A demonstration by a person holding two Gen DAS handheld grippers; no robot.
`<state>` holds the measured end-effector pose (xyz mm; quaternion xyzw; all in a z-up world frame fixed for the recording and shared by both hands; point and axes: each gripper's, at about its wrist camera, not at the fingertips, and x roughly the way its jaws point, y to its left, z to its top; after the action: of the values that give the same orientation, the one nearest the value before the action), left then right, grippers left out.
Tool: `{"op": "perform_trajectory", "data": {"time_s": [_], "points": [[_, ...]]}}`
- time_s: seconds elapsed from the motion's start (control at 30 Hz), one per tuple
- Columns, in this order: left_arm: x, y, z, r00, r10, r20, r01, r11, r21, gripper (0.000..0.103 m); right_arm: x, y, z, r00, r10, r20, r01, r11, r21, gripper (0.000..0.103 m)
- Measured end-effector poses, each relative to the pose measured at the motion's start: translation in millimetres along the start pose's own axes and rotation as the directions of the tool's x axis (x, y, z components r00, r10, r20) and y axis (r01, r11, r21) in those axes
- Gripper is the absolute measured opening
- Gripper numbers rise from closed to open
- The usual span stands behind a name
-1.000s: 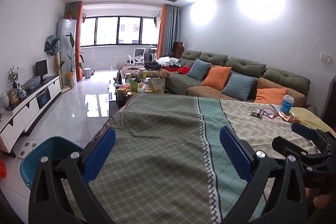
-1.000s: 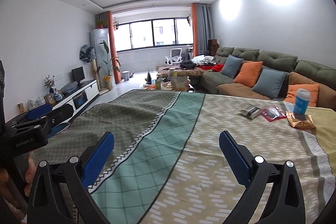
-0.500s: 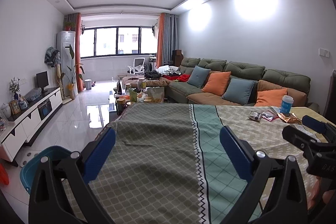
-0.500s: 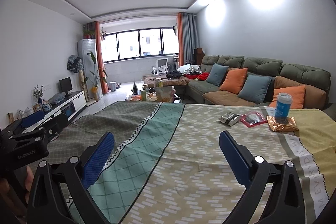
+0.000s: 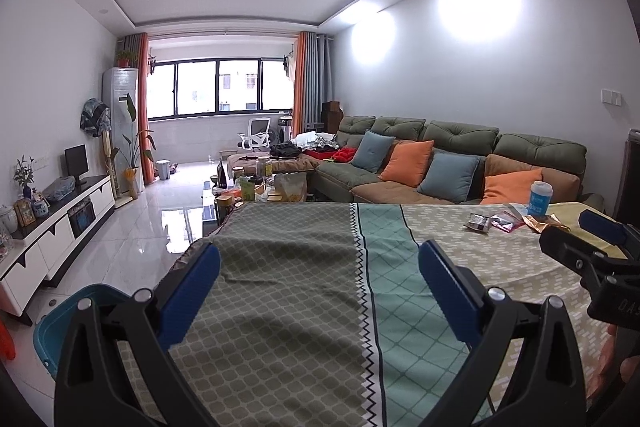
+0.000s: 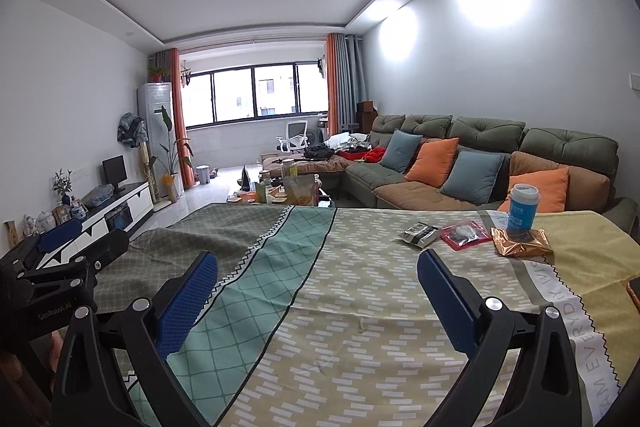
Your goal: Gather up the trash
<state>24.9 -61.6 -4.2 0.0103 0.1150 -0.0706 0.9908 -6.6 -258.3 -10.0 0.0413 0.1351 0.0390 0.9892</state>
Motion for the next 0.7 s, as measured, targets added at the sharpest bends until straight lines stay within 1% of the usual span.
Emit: {"op": "perform_trajectory", "data": {"time_s": [0.7], "points": [[-1.1, -1.2, 1.6, 1.000, -0.002, 0.020, 0.002, 1.000, -0.003, 0.100, -4.2, -1.4, -0.6, 1.000, -0.010, 0.008, 0.010, 1.000, 0.000, 0.099]]}}
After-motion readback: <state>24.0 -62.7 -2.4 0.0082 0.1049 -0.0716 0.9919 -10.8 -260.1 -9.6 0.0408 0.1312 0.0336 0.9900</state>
